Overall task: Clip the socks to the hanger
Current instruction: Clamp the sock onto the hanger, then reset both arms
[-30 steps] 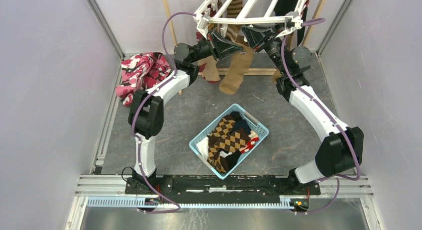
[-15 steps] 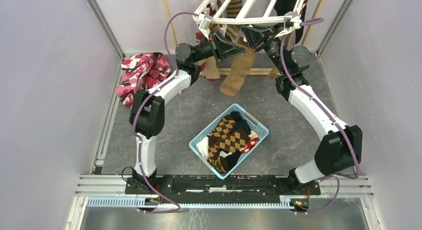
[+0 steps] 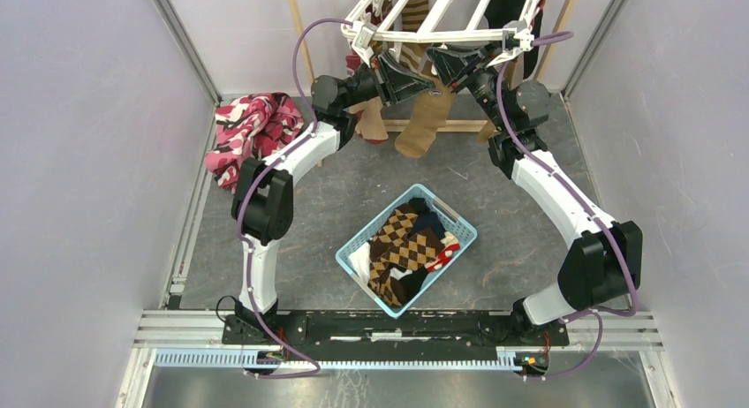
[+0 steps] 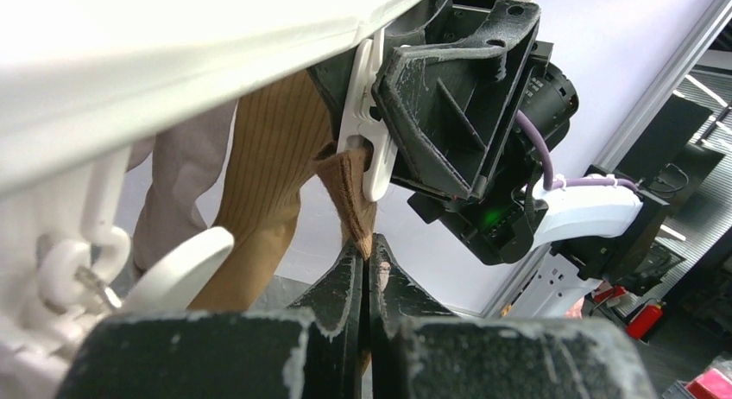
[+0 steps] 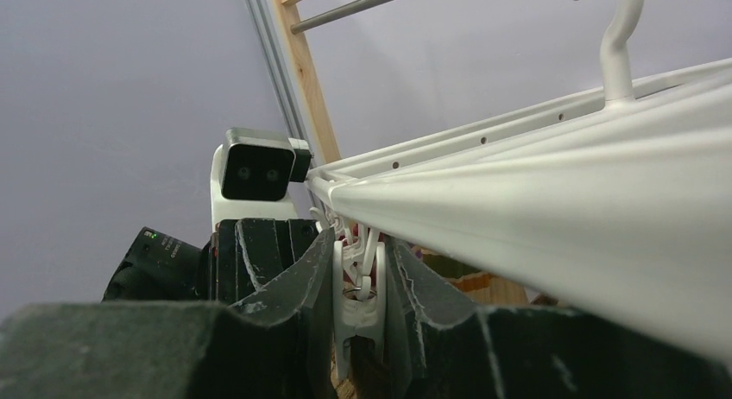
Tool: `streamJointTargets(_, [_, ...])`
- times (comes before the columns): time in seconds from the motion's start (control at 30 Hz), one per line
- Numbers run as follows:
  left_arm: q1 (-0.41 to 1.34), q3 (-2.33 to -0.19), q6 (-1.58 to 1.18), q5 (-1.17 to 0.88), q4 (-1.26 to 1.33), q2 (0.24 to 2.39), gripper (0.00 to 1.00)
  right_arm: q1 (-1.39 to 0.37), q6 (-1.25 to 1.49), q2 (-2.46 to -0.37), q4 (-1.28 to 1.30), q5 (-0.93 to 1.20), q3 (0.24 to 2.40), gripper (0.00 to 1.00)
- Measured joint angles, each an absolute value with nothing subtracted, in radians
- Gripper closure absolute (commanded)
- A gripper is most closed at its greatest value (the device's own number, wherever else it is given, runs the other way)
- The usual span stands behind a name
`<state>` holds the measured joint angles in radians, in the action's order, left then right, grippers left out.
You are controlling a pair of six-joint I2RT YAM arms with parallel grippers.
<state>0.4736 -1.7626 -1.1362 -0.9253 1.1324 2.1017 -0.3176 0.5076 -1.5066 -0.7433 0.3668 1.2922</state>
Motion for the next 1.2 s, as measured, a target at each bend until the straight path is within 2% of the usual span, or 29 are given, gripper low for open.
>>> streamJointTargets(0.17, [0.474,-1.763,-1.164,-0.921,1.150,2.102,0.98,-0.318,0.509,-1.507,-0.745,0.374,1.292,0.58])
streamJointTargets(0.37, [0.474,-1.763,-1.187,-0.917,1.157,2.103,0.97,-0.318,0.512,-1.507,-0.747,0.395,1.292,0.42])
streamJointTargets(0.4, [0.474,-1.762,-1.191,-0.916,1.159,2.103,0.95,-0.318,0.512,-1.507,-0.747,0.397,1.292,0.40])
streamJointTargets(0.67, [0.471,-1.724,-1.200,-0.867,1.163,2.105,0.42,-0.312,0.512,-1.506,-0.735,0.411,1.292,0.20])
streamJointTargets(0.77, [0.462,-1.663,-1.195,-0.842,1.142,2.101,0.28,-0.304,0.508,-1.501,-0.715,0.417,1.291,0.14])
streamJointTargets(0.87, [0.452,-1.594,-1.172,-0.824,1.111,2.081,0.21,-0.289,0.496,-1.480,-0.685,0.427,1.276,0.09])
streamJointTargets(0.9, [0.448,-1.563,-1.154,-0.818,1.097,2.061,0.20,-0.281,0.491,-1.471,-0.669,0.432,1.271,0.02])
streamJointTargets(1.2, [0.433,-1.350,-0.969,-0.801,0.931,1.805,0.17,-0.242,0.347,-1.390,-0.443,0.461,1.261,0.02])
